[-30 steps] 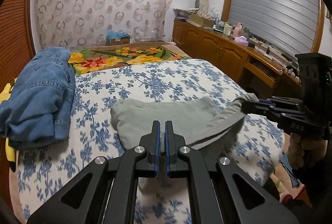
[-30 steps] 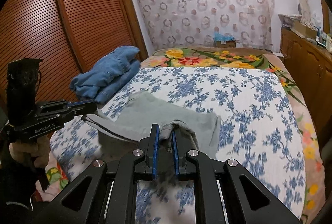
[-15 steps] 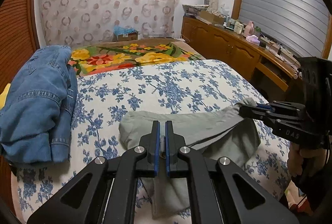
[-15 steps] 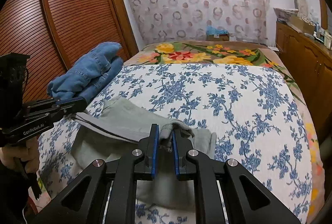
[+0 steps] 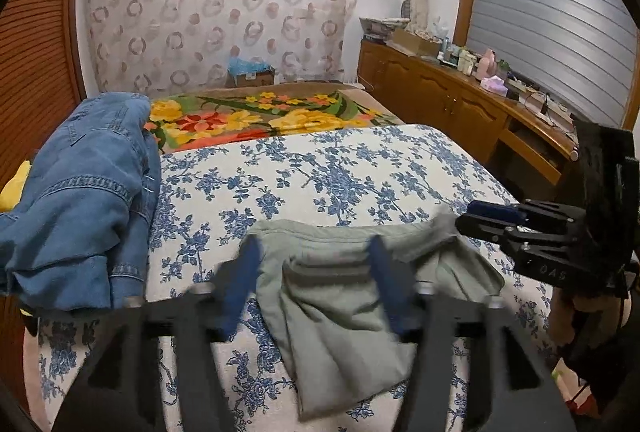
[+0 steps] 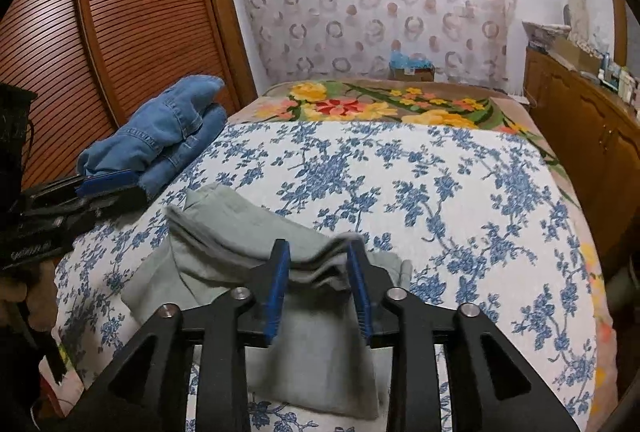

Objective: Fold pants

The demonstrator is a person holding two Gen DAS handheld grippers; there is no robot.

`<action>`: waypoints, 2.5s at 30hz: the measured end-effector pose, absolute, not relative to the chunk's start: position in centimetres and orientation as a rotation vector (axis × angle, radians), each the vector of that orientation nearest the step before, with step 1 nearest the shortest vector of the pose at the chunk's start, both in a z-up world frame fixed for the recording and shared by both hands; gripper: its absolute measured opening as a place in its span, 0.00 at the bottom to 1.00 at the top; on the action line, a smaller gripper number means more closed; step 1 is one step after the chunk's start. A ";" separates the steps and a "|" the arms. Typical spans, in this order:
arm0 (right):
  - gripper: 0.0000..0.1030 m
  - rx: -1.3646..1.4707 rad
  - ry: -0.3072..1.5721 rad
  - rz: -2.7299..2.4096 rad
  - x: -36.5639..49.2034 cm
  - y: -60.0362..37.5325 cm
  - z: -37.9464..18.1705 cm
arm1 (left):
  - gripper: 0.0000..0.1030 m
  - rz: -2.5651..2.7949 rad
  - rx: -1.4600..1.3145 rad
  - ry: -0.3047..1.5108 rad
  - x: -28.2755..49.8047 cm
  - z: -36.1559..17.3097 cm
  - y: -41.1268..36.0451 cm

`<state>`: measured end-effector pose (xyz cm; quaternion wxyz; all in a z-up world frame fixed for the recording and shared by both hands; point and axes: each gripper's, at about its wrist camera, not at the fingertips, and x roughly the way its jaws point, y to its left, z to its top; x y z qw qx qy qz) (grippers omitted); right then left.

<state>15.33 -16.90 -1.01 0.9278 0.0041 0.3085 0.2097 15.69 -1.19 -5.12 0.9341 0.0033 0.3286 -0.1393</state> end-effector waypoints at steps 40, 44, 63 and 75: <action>0.06 -0.038 0.773 0.424 10.4 -21.7 -3.2 | 0.77 -0.267 0.035 0.852 14.2 -12.8 -0.4; 0.29 -0.022 0.760 0.415 11.0 -21.6 -2.8 | 0.77 -0.267 0.036 0.852 14.2 -12.8 -0.4; 0.47 -0.114 0.790 0.363 15.1 -18.1 -4.7 | 0.77 -0.266 0.034 0.852 14.3 -12.8 -0.3; 0.48 -0.122 0.789 0.361 15.1 -18.0 -4.8 | 0.37 -0.336 -0.026 0.849 13.6 -12.5 -0.6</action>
